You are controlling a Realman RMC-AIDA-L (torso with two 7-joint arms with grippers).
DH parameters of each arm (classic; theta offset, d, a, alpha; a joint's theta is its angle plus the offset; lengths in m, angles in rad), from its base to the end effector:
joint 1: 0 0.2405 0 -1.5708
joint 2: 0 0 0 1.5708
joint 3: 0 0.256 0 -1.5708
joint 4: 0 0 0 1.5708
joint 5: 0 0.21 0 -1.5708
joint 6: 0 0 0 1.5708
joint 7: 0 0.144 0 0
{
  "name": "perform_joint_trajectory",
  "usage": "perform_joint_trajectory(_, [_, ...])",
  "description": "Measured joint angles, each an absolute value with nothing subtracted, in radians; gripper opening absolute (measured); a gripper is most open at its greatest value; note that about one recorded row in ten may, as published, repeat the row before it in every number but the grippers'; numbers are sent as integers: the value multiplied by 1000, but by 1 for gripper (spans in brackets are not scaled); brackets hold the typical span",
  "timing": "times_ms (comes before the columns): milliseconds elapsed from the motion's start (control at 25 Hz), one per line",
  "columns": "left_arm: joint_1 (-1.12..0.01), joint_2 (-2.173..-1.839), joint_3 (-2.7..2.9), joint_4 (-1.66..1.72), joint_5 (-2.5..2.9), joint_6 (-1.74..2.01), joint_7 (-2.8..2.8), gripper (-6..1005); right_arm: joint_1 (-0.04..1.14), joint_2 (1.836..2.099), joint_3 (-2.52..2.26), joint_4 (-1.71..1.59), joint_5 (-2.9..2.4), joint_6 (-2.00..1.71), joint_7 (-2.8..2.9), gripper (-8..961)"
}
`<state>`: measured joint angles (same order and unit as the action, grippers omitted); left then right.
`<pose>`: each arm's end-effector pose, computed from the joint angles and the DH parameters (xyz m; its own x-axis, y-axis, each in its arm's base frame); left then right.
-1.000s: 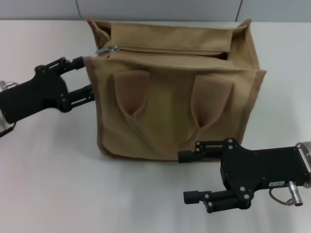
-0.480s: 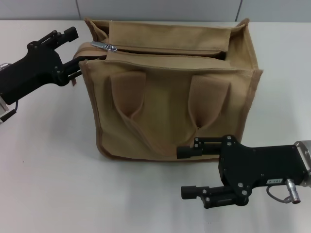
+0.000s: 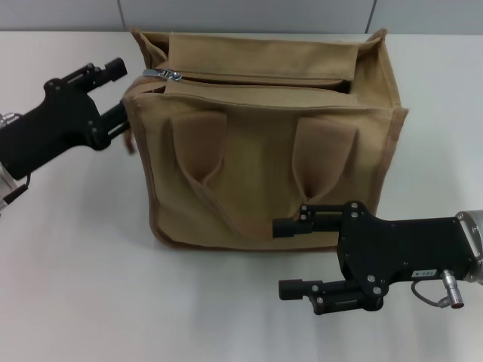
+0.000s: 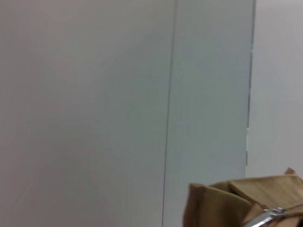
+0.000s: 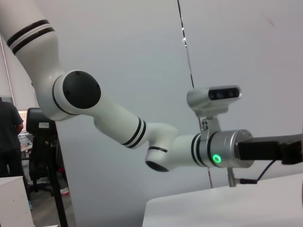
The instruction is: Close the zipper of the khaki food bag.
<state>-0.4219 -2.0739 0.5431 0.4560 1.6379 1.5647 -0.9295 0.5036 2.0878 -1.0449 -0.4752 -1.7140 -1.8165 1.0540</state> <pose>-0.2902 0.3128 0.0218 0.6688 0.0109 0.7433 0.4911 -0.7571 -0.4308 0.2226 0.2634 -0.0442 0.7456 -0.1462 -0.6501 -0.0797 -0.9882 0.1308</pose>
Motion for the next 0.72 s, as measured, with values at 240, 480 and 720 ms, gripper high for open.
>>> perform_joint_trajectory(240, [-412, -2074, 529, 430, 1603, 1584, -875, 520, 503, 2088, -1043, -474, -1712, -1816, 1045, 723])
perform_joint_trajectory(480, [-412, -2073, 530, 430, 1600, 1582, -879, 254, 506, 2088, -1047, -469, -1690, -1814, 1045, 722])
perform_joint_trajectory(720, [-418, -2074, 530, 429, 1600, 1588, -880, 33, 509, 2085, -1043, -418, -1562, -1834, 1104, 722])
